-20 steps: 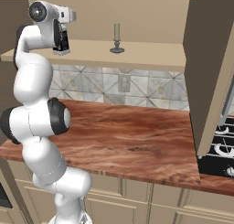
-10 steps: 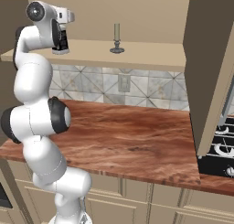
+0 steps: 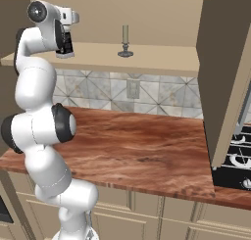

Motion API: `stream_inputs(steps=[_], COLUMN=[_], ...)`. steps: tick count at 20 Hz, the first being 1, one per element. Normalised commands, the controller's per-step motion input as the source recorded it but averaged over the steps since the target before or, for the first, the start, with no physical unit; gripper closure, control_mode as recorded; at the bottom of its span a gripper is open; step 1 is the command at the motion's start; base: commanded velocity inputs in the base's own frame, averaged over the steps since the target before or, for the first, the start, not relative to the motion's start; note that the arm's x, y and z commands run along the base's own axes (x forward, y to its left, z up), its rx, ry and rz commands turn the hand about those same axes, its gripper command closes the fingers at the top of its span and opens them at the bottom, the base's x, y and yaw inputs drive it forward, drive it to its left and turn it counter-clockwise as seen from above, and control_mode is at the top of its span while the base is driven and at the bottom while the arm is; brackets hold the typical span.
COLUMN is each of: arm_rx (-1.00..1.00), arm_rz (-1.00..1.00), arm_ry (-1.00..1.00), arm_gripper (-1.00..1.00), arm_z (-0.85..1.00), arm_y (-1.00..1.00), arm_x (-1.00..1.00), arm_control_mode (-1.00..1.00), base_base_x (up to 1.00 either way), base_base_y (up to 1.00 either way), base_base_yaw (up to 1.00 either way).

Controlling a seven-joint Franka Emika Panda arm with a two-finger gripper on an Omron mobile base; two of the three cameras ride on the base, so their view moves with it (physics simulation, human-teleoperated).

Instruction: Get the candle and the liquor from the cabinet and move them to the dining counter.

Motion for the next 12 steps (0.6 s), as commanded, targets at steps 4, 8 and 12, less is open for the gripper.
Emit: stream_inputs(steps=[4,8,12], arm_rx=[0.00,0.00,0.00], arm_rz=[0.00,0.00,0.00], arm_ry=[0.00,0.00,-0.02], arm_gripper=[1.00,1.00,1.00], arm_z=[0.00,0.00,0.00], arm_y=[0.00,0.00,0.00], arm_x=[0.00,0.00,-0.05], arm_control_mode=[-1.00,-1.00,-1.00], base_base_x=[0.00,0.00,0.00], base_base_y=[0.00,0.00,0.00], base_base_yaw=[0.00,0.00,0.00])
